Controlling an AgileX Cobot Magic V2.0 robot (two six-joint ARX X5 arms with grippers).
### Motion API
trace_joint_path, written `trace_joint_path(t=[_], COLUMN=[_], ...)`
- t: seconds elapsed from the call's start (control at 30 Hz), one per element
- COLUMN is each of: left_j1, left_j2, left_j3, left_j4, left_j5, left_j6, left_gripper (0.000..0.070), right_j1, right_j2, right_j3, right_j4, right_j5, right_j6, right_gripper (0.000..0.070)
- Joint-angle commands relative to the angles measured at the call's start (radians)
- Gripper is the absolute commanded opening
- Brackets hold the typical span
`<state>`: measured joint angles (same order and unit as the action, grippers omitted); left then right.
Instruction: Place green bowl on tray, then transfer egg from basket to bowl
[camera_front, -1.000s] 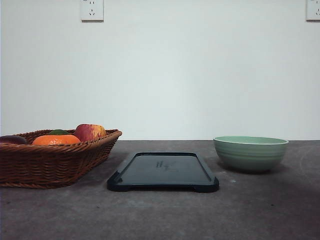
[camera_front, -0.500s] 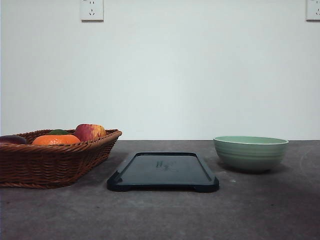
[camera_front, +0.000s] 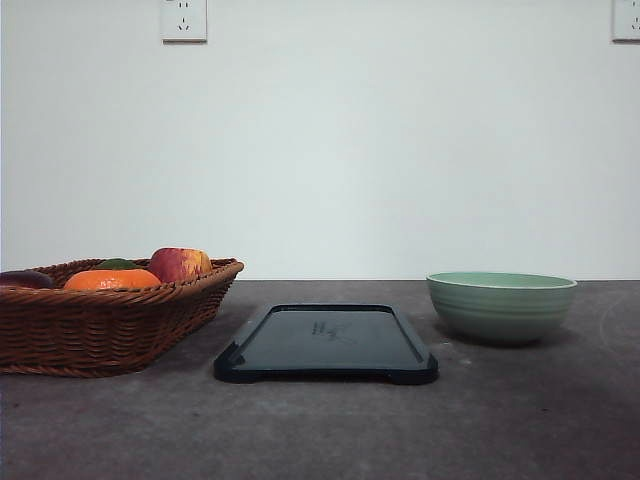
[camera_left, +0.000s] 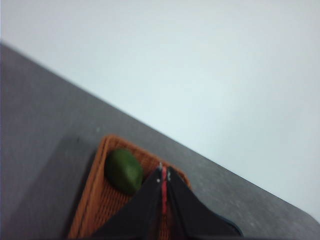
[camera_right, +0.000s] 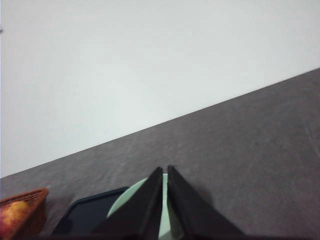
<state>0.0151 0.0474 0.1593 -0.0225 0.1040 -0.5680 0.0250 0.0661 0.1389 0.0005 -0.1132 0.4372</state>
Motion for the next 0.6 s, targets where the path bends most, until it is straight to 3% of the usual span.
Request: trace_joint_path(t=[0.0, 0.3, 0.57], left_j1=[-0.001, -0.002, -0.003], left_j2=[0.024, 0.252, 0.505], left_j3=[0.041, 0.275, 0.451], left_j4=[-0.013, -0.147, -0.205], left_j5=[0.002, 0.003, 0.050], left_j6=[0.072, 0.219, 0.264], left_gripper=[0.0001, 0.0001, 0.0001], right_j1=[-0.001, -0.001, -0.001], right_j2=[0.027, 0.207, 0.408], right_j3=[0.034, 0.207, 0.322], right_j4=[-0.004, -0.068, -0.077], right_j5=[-0.016, -0.048, -0.109], right_j6=[-0.037, -0.149, -0.236], right_gripper=[0.0006, 0.0006, 0.0006])
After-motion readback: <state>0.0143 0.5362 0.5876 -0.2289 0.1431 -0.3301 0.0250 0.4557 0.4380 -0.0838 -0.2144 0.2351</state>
